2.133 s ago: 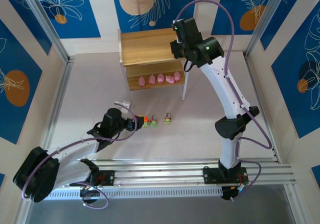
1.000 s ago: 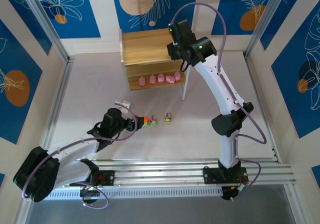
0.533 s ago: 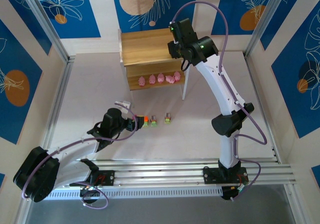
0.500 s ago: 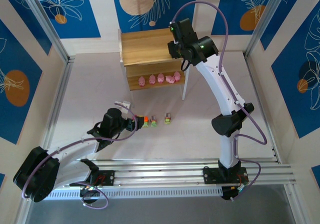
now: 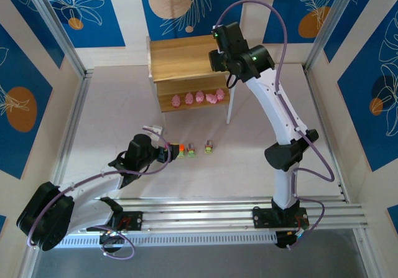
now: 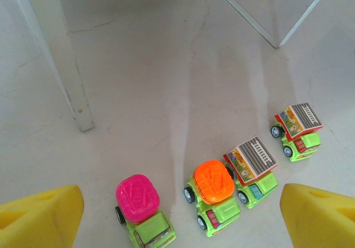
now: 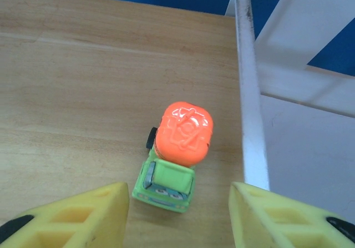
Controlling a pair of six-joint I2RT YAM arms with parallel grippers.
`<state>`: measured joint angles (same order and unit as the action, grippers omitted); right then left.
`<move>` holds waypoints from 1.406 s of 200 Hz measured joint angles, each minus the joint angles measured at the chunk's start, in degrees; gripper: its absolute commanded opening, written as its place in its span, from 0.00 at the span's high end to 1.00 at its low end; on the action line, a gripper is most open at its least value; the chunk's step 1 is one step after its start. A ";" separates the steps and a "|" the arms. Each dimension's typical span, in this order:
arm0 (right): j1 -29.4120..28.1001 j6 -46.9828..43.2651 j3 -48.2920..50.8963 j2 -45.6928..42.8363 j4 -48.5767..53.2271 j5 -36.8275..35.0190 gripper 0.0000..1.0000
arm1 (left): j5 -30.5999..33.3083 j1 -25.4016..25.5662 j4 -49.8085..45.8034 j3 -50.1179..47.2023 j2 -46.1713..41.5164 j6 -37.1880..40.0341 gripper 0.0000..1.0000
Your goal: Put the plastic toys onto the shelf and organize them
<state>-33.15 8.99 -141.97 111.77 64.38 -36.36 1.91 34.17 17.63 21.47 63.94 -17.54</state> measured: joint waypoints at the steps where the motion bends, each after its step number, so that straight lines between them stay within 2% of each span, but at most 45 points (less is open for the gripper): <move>1: -0.07 0.00 0.02 -0.09 0.00 -0.04 0.49 | 0.00 0.00 0.00 0.00 0.00 0.00 0.09; 42: -4.02 -0.35 4.92 -6.29 -0.92 -2.84 0.49 | 0.00 0.00 -0.02 0.02 0.00 0.02 0.09; 84: -9.66 -0.55 17.68 -14.49 -5.05 -5.70 0.48 | 0.02 0.00 -0.02 0.04 0.00 0.02 0.09; 144: -14.62 2.10 34.42 -23.21 -10.16 -7.67 0.46 | 0.04 0.00 -0.04 0.70 0.02 0.02 0.09; 202: -15.65 7.08 46.34 -29.31 -12.24 -7.80 0.45 | 0.07 0.00 -0.04 0.83 0.70 0.02 0.09; 281: -15.65 14.32 55.82 -31.85 -13.73 -6.21 0.38 | 0.07 0.00 -0.07 0.98 1.29 0.02 0.08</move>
<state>-48.80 23.31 -86.15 79.92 50.65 -42.57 1.98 34.17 17.56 22.46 65.23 -17.52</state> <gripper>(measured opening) 0.611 0.914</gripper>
